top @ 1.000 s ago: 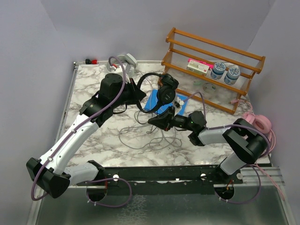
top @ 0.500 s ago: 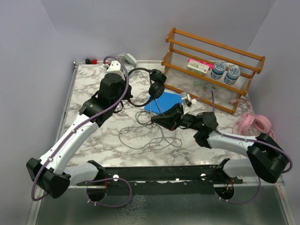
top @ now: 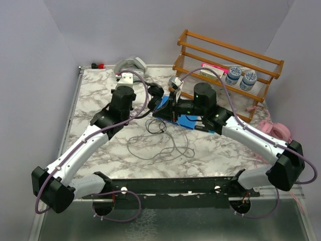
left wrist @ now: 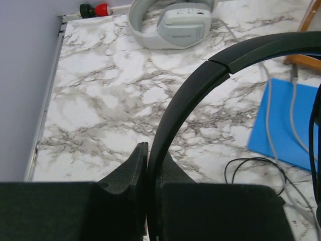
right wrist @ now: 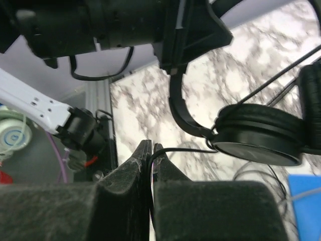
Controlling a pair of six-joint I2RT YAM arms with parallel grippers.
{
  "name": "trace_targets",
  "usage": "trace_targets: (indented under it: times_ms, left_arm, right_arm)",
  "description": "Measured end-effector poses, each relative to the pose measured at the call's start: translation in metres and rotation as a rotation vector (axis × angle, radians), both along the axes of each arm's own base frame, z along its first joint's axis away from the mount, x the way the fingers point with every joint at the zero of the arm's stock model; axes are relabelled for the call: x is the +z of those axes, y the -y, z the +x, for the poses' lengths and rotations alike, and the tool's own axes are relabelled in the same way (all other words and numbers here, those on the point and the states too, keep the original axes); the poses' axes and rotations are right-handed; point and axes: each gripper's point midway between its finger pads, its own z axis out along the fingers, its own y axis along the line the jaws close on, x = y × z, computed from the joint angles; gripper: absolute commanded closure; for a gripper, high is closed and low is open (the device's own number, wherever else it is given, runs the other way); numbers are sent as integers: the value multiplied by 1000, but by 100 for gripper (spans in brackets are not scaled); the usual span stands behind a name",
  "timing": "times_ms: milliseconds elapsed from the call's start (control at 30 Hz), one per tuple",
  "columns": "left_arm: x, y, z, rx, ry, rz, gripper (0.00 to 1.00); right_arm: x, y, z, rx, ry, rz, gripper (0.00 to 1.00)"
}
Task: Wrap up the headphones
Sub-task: Wrap the headphones cable around the headphones.
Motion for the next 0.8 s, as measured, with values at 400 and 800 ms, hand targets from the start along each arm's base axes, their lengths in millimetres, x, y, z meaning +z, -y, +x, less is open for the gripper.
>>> trace_targets:
  times_ms: [400,800]
  left_arm:
    - [-12,18,-4,-129,-8,312,100]
    - [-22,42,-13,-242,4,397,100]
  right_arm:
    - [-16,32,49,-248,93,-336,95]
    - [-28,76,97,-566,211,-528,89]
